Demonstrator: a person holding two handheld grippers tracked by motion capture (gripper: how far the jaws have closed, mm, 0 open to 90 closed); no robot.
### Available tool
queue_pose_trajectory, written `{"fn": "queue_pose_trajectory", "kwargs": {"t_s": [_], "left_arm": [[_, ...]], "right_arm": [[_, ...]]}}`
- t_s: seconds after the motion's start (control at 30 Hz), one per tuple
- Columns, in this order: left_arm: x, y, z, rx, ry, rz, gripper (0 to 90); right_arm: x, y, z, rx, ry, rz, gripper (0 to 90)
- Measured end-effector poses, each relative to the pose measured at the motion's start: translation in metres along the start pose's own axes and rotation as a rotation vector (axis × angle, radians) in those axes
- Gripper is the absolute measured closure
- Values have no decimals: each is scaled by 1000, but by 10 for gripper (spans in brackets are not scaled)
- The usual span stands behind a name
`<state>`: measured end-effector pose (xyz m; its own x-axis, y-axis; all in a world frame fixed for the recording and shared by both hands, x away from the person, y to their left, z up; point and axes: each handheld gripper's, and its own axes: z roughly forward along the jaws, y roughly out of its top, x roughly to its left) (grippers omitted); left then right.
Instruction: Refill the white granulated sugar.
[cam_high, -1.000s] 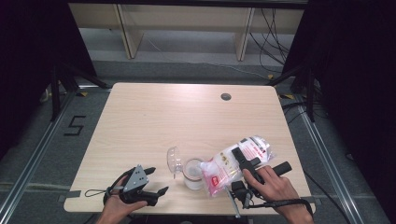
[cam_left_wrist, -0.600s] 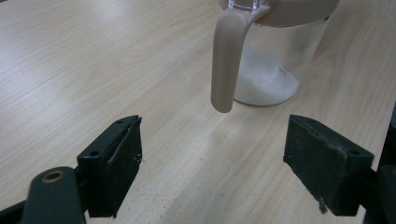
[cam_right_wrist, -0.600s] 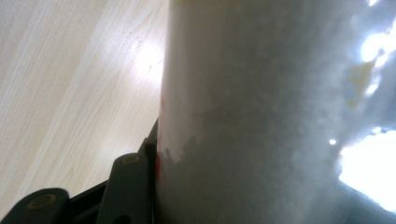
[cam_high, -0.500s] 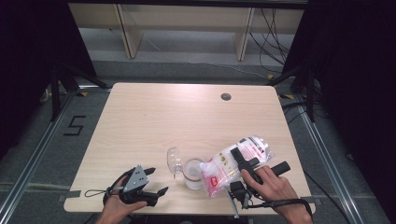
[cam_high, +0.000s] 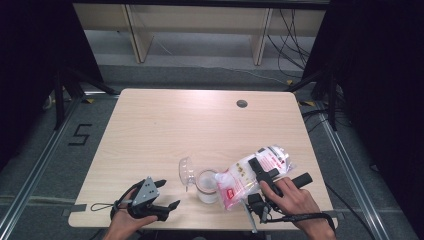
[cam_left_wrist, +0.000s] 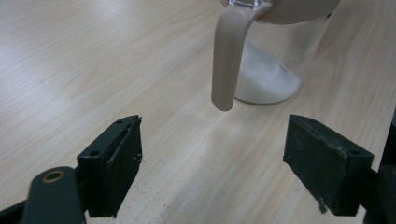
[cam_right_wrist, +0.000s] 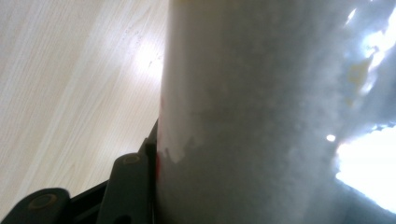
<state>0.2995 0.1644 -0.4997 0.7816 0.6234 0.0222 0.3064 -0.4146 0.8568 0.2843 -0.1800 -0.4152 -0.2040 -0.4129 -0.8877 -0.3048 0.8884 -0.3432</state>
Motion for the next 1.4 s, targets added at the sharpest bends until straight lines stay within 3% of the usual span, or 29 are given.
{"fn": "queue_pose_trajectory", "kwargs": {"t_s": [0.03,0.07,0.13,0.2,0.27,0.33,0.47,0.6,0.67,0.73,0.8,0.87,0.93,0.97,1.03,1.1,1.23,1.3,1.37,1.4], "left_arm": [[0,0,-1,6,1,6,190],[0,0,0,2,4,3,189],[0,-1,-1,3,4,-11,190],[0,-1,-1,3,4,-11,189],[0,-1,0,3,4,-12,190],[0,-1,0,2,3,-13,190],[0,-1,0,4,2,-13,190],[0,-1,0,4,3,-14,189],[0,-1,0,3,3,-15,189],[0,-1,0,3,3,-15,189],[0,-1,0,4,3,-16,190],[0,-1,0,3,3,-15,189],[0,-1,0,3,3,-14,189],[0,-1,0,3,2,-14,189],[0,-1,0,3,3,-14,190],[0,-1,0,4,3,-14,189],[0,-1,0,4,3,-14,190],[-1,-1,0,4,5,-13,189],[0,-1,0,9,-2,-11,190],[-1,-1,0,-2,2,-19,189]], "right_arm": [[-6,1,0,-16,-4,-72,535],[-1,1,-1,-4,2,-9,535],[-4,1,0,-7,1,-48,535],[-4,0,1,-22,-9,-42,535],[0,-1,0,-2,4,5,536],[0,-1,0,0,4,6,536],[-4,1,1,-17,-3,-42,536],[-1,0,0,-2,2,3,537],[-5,0,0,-16,-3,-40,537],[-2,1,-1,-9,-2,-21,537],[-4,2,-2,0,3,-44,538],[-3,4,-1,-14,-4,-22,538],[-6,4,-2,-8,1,-52,538],[-4,5,-1,-23,-7,-27,538],[-4,5,-1,-15,-7,-29,538],[-7,5,-1,-7,-5,-85,538],[-5,3,-2,0,-7,-63,539],[-8,4,-1,-10,-11,-100,539],[-4,4,-2,4,-1,-47,539],[-5,4,-2,-4,0,-57,539]]}}
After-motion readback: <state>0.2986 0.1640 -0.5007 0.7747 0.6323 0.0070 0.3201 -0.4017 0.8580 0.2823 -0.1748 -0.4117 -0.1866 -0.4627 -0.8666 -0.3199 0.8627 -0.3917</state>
